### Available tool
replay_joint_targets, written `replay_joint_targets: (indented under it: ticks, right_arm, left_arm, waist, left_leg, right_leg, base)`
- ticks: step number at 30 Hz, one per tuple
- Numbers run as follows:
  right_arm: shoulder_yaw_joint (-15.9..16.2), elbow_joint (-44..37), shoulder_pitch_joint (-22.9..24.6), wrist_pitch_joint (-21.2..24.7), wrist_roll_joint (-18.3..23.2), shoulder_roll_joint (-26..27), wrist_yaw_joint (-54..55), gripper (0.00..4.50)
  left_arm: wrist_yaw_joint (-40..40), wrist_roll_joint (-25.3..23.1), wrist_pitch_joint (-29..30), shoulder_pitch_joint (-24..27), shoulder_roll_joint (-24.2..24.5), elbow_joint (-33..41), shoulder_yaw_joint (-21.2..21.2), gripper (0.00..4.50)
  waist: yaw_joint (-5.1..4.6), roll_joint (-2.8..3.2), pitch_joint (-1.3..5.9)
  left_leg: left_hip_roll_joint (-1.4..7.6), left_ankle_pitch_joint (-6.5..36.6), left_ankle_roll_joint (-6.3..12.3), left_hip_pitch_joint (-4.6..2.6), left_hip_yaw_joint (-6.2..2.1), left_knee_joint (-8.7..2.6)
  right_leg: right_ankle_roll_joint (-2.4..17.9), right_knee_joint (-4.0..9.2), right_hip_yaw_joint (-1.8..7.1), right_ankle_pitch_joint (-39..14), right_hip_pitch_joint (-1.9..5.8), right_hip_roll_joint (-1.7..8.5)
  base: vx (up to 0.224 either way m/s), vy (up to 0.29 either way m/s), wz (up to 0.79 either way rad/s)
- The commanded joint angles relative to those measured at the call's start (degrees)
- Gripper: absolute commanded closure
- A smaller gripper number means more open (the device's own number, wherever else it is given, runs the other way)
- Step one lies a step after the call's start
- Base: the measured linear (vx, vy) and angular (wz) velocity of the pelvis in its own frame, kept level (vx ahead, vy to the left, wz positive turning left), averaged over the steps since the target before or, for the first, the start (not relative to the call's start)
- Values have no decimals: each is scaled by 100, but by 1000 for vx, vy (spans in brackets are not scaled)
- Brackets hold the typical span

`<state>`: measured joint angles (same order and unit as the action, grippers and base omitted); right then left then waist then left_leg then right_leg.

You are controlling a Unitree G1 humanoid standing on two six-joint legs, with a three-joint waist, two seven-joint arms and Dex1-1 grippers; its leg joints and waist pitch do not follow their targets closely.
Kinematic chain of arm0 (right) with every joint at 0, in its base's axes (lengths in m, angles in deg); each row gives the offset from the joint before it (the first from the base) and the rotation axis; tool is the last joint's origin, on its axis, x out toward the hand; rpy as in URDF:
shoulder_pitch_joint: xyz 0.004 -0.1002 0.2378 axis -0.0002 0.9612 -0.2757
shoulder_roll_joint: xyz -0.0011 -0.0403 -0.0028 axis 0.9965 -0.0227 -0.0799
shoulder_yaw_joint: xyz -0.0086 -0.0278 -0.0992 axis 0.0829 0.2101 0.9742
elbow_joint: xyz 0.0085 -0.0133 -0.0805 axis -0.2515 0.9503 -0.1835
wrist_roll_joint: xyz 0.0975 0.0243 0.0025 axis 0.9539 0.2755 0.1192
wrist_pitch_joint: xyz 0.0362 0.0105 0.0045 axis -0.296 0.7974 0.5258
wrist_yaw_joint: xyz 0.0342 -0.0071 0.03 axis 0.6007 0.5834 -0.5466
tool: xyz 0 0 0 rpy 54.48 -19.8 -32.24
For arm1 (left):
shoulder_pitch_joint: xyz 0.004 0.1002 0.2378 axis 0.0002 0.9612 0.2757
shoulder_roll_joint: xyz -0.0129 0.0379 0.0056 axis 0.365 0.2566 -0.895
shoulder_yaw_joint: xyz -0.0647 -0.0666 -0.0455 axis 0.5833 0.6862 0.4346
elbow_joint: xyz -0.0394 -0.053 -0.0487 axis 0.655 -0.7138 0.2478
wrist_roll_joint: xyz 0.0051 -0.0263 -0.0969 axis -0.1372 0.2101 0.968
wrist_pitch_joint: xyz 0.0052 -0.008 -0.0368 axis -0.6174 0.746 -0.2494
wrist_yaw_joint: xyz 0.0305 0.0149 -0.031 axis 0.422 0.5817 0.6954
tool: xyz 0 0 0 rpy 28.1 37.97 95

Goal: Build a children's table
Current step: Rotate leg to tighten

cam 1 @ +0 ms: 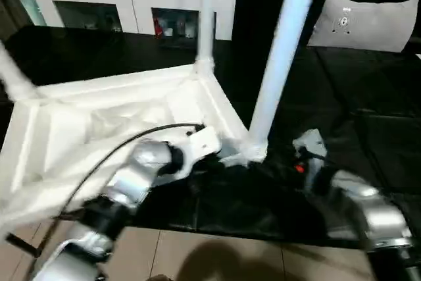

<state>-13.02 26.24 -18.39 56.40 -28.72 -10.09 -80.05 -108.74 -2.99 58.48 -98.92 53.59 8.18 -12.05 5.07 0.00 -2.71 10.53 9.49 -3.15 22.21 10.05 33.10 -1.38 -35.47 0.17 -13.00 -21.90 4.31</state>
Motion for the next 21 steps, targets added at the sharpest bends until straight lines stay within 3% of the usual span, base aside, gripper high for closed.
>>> replay_joint_targets:
  ticks: [1,9,14,21]
  right_arm:
    - [234,-5,-159,-302,-93,-237,-519,5]
    - [669,147,-393,-440,-47,-617,-1603,5]
    - [967,371,-514,-684,-265,-700,-1881,49]
    - [1022,351,-565,-585,-137,-715,-2156,113]
  left_arm:
    - [-611,141,-349,106,207,201,-310,450]
    - [-1505,202,-796,98,707,247,-519,450]
    - [-1755,112,-1137,16,881,120,-612,450]
    - [-1904,116,-1281,-50,923,32,-658,450]
  waist:
    - [13,-79,323]
    - [79,-80,326]
    - [118,-88,310]
    - [123,-91,310]
  left_leg:
    - [222,1042,335,-122,-38,-354]
    - [245,863,494,-136,-15,-324]
    - [255,969,405,-144,-9,-337]
    - [256,882,390,-140,-7,-333]
  right_leg:
    - [1275,417,84,-275,165,284]
    - [1509,347,48,191,164,283]
    - [1507,355,42,-20,149,300]
    - [1519,329,27,126,162,298]
  base:
    - [0,0,0]
    - [0,0,0]
    - [0,0,0]
    - [0,0,0]
